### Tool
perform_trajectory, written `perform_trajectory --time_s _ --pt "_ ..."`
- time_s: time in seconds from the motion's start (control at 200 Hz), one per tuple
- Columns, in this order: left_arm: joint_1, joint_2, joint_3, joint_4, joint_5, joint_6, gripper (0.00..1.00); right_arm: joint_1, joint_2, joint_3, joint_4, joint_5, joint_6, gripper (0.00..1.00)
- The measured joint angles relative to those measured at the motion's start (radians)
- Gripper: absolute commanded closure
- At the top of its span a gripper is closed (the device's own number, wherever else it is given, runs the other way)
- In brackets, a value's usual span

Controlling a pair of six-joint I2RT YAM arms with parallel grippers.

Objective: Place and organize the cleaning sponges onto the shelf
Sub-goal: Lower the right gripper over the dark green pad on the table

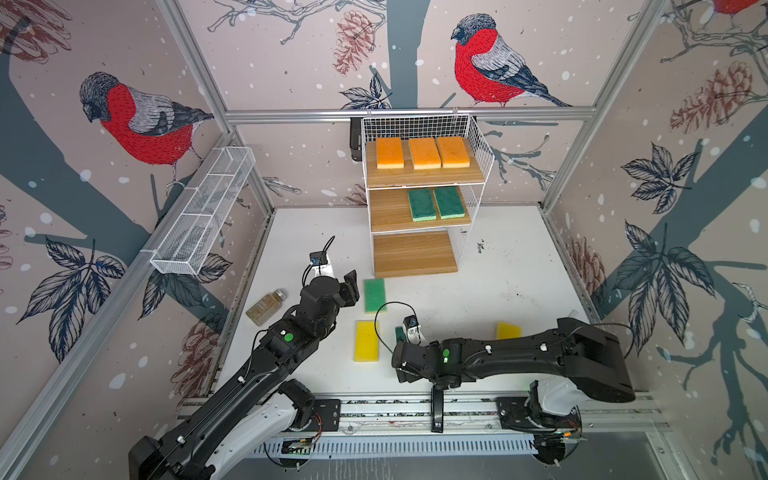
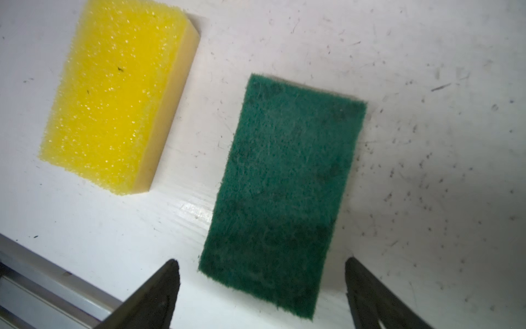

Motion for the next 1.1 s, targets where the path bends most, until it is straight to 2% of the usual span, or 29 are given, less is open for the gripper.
perform_trajectory --time_s 0.54,0.755,1.096 --pt "0.035 -0.063 -0.034 0.000 0.031 0.008 0.33 0.003 0.099 0.057 -0.058 -0.042 0.043 0.08" --pt "0.070 -0.064 -0.054 0.003 0.076 0.009 0.33 -0.002 0.110 0.062 -0.072 -0.038 0.047 0.11" --pt "0.100 -0.037 -0.059 0.031 0.124 0.009 0.33 -0.085 0.066 -0.003 -0.068 -0.004 0.042 0.13"
